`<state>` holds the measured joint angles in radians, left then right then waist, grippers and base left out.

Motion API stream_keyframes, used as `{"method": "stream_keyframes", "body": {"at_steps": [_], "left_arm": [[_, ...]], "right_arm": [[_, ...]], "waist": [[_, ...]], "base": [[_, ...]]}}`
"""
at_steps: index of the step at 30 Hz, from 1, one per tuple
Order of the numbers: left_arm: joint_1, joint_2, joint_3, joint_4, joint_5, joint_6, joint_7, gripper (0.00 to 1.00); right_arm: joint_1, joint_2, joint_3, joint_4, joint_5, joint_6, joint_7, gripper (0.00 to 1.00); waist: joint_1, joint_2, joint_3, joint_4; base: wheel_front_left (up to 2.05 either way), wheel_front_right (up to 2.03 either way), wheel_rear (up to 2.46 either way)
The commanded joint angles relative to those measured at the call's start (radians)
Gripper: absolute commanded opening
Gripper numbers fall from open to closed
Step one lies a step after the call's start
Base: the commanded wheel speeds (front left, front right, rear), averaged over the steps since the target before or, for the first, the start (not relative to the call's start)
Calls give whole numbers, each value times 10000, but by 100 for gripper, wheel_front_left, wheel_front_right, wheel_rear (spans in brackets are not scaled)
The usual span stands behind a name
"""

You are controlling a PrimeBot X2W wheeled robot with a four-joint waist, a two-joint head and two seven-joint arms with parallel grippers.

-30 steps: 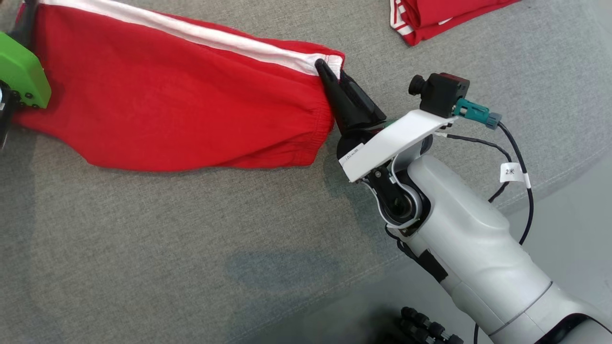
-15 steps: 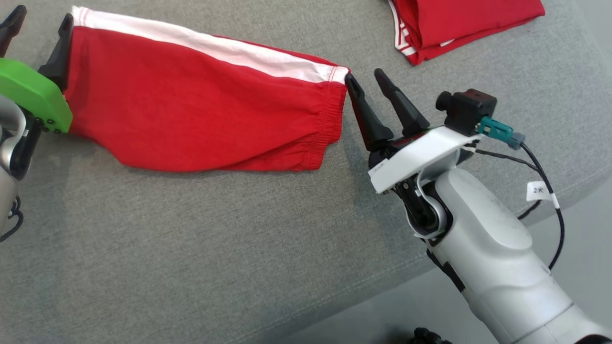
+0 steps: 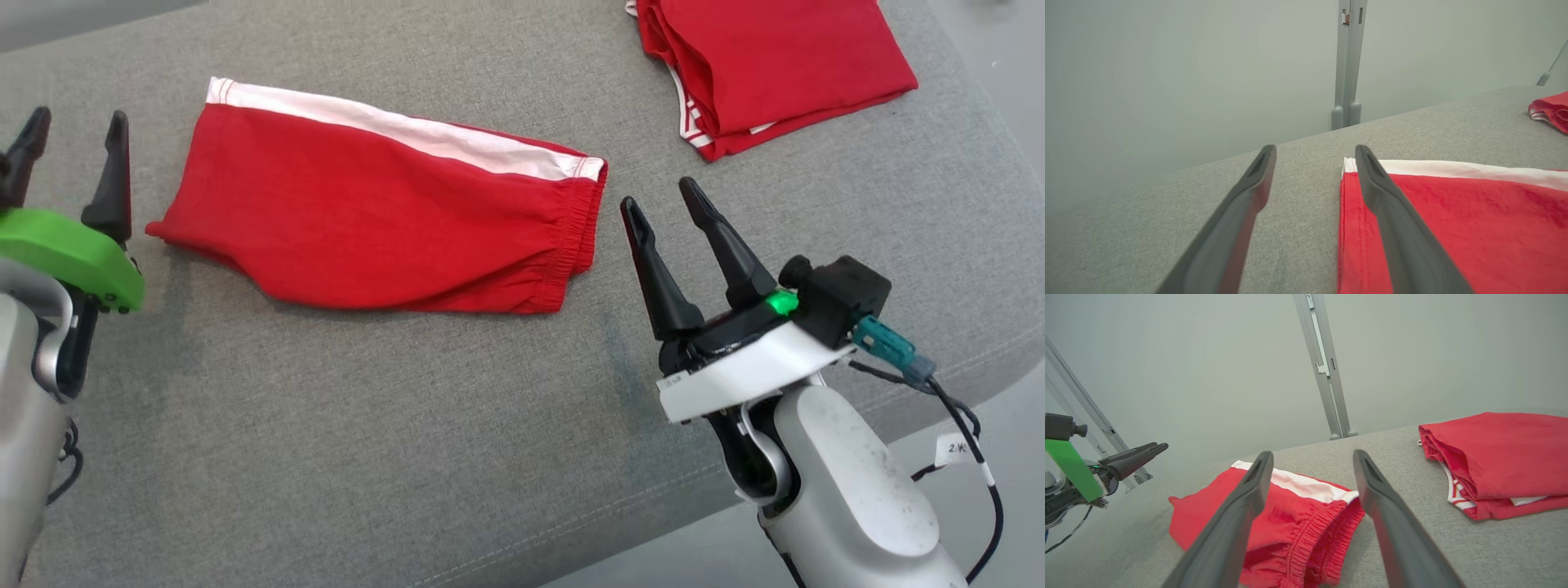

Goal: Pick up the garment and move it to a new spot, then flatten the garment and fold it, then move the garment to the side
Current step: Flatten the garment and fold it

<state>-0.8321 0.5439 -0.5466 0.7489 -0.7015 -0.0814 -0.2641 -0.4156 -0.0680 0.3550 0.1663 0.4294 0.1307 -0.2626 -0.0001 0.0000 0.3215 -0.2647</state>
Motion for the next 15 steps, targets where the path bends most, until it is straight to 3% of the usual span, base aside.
{"method": "stream_keyframes", "body": {"at_steps": [1,15], "left_arm": [[245,-54,120,-12,92,34,0,100],[1134,-1285,1499,892,1370,-326,-2,100]], "right_arm": [[189,31,-30,-131,-26,0,-19,100],[1676,151,-403,-1209,-648,0,-20,100]], "waist": [[1,0,-195,82],[1,0,-300,-49]], "base": [[0,0,0],[0,0,0]]}}
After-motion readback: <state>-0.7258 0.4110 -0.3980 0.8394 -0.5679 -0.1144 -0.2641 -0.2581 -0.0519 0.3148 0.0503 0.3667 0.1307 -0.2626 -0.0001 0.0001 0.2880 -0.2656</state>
